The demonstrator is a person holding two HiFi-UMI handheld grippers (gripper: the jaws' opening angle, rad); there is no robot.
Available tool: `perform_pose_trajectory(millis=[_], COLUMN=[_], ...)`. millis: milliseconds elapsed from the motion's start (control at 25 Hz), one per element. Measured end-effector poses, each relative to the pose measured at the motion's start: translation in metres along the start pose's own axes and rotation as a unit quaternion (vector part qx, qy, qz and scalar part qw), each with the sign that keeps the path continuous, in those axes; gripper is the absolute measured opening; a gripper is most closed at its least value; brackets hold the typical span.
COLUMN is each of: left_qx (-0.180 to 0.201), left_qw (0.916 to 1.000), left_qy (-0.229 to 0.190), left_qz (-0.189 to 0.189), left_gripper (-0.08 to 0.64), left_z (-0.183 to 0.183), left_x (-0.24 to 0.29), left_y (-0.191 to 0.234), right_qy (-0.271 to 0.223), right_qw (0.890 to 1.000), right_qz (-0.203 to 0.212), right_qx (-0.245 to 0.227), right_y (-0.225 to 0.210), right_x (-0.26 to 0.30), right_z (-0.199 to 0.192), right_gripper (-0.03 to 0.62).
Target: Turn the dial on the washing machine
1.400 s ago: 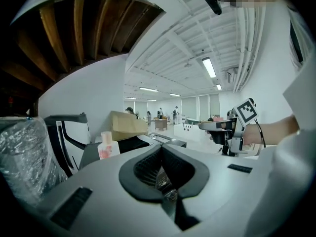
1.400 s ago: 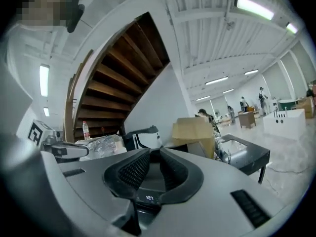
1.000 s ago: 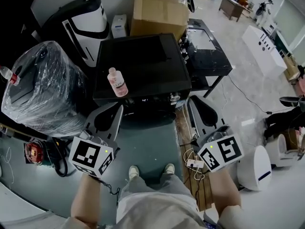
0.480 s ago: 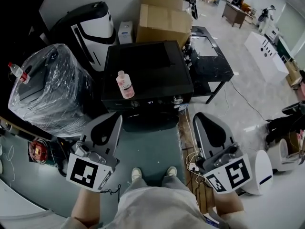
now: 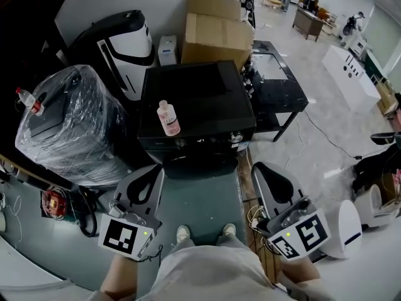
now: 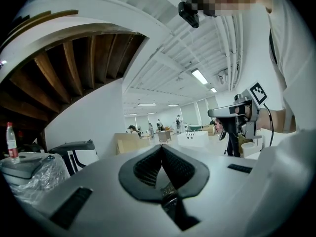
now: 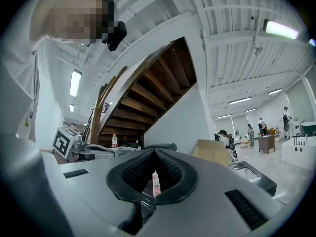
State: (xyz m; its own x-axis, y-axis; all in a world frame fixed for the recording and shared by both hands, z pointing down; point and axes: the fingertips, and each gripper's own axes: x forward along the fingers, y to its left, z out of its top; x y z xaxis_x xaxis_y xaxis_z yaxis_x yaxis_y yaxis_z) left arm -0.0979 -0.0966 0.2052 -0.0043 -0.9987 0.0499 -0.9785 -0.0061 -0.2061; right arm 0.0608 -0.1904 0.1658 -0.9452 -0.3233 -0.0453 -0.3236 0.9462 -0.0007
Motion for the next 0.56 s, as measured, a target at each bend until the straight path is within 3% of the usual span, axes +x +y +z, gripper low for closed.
perform_pose_trajectory(millis=[200,560], left_qx=[-0.041,-0.042], left_qw=[0.9989,0.9988], left_qy=[-0.010,-0.010], left_qz=[0.019,0.022], left_gripper=[0.020,0.020], left_z=[0.000,-0.001], left_x=[-0.003,0.005], left_y=[0.021,0.033], right_qy=[-0.004,-0.009], right_qw=[1.000,0.999], right_qz=[0.011,0.004], right_qx=[0.029,0.038], right_y=[0.001,-0.008], right_x=[0.009,0.026], right_z=[-0.002,0.002], right_gripper=[0.028,0.028])
